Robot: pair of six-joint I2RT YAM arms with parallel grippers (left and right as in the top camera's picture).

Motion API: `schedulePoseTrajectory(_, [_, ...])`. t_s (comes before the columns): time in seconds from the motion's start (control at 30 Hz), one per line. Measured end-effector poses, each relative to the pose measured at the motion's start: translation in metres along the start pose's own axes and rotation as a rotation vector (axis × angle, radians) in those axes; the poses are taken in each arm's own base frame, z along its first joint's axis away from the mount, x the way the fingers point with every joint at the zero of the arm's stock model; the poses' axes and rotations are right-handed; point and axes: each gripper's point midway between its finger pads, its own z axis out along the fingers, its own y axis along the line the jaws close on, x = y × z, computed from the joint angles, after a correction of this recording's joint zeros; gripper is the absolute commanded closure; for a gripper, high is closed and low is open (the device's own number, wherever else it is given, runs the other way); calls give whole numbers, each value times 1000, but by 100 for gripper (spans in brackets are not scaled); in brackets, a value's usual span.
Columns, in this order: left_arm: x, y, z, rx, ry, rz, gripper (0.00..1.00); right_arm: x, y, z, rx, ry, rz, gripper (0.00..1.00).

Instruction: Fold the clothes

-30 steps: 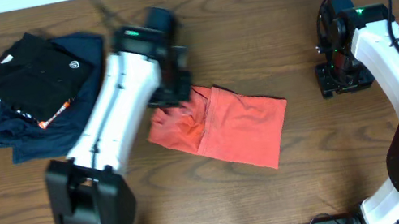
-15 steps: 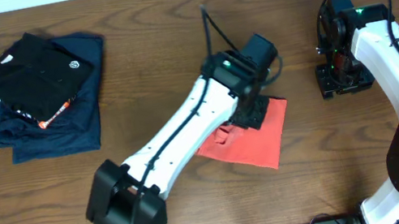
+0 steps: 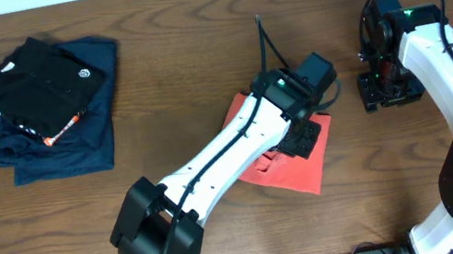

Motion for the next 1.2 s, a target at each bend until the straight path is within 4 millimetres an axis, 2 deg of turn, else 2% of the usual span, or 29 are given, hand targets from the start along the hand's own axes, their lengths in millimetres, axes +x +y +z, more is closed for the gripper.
schedulePoseTrajectory(0.07, [-1,-4,0,2,-6,10,93,0,0,0,0,0,0,45])
schedulePoseTrajectory(0.17, [-1,-10,1,7,-14,23,76,0,0,0,0,0,0,44])
schedulePoseTrajectory(0.27, [-1,-19,2,26,-17,37,66,0,0,0,0,0,0,45])
schedulePoseTrajectory(0.47, [10,-42,2,103,19,73,66,0,0,0,0,0,0,42])
schedulePoseTrajectory(0.57, [16,-36,-1,93,42,81,66,0,0,0,-2,0,0,41])
schedulePoseTrajectory(0.63, [14,-24,-7,79,35,60,66,0,3,0,-19,-1,-9,41])
schedulePoseTrajectory(0.73, [4,12,-31,51,-31,-15,64,-2,17,-1,-100,-11,-66,41])
schedulePoseTrajectory(0.87, [-8,73,-71,17,-150,-157,64,0,55,-8,-299,-26,-185,40])
schedulePoseTrajectory(0.93, [-11,101,-81,0,-185,-224,64,1,75,-14,-391,-38,-239,40])
schedulePoseTrajectory(1.03, [-18,133,-81,-16,-212,-299,63,-3,99,-22,-471,-77,-293,38])
schedulePoseTrajectory(1.1, [-20,143,-76,-22,-209,-321,64,-5,109,-24,-501,-94,-312,39])
schedulePoseTrajectory(1.2, [-21,150,-58,-25,-165,-338,63,-5,123,-19,-525,-107,-332,44])
